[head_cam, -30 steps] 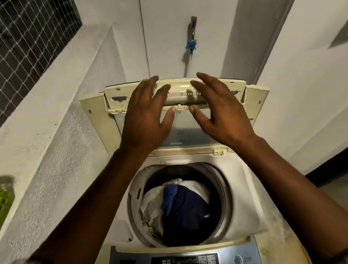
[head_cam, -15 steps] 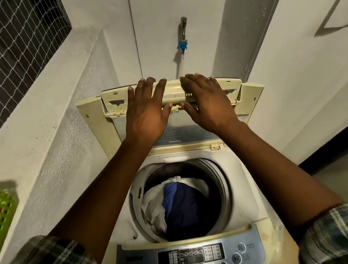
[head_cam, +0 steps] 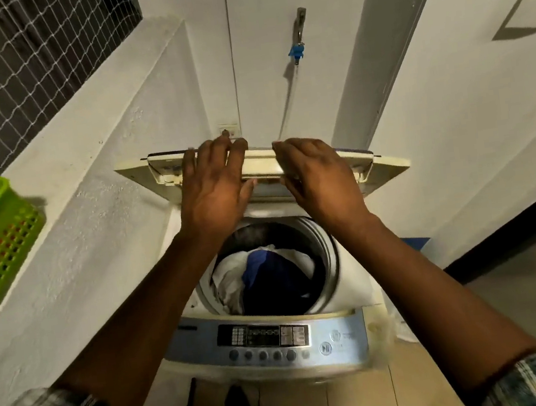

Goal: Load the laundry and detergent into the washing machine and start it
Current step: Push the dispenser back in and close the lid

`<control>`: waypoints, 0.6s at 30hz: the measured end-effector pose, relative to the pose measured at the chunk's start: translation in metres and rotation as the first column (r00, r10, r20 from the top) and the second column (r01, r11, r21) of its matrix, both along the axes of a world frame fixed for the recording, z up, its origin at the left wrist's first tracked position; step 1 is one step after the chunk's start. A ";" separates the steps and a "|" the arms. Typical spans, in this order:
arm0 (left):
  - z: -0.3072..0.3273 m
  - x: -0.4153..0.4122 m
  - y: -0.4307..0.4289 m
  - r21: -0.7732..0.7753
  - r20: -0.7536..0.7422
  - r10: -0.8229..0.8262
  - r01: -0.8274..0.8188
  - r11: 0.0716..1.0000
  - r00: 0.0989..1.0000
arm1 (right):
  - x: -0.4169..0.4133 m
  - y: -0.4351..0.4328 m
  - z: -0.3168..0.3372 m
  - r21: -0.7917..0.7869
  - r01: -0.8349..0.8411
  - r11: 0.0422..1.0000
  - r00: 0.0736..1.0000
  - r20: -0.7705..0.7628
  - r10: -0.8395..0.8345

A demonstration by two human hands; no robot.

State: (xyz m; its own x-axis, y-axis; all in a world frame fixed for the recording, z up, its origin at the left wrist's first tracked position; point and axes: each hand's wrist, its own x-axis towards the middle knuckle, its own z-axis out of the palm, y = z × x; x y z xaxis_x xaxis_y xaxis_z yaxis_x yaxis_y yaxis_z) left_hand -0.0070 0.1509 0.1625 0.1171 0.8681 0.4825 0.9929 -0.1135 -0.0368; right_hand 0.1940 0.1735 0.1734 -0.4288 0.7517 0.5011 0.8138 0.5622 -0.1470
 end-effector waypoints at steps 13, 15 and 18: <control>-0.075 -0.006 -0.088 -0.381 0.044 -0.171 0.175 0.908 0.984 | 0.003 -0.085 -0.089 -0.234 -0.054 0.971 0.969 0.223 0.107; -0.094 -0.010 -0.098 -0.418 0.088 -0.194 0.213 0.883 0.977 | -0.001 -0.093 -0.103 -0.325 -0.059 0.944 0.970 0.205 0.132; -0.128 -0.015 -0.113 -0.503 0.162 -0.202 0.257 0.825 0.966 | -0.002 -0.106 -0.122 -0.500 -0.041 0.865 0.964 0.207 0.165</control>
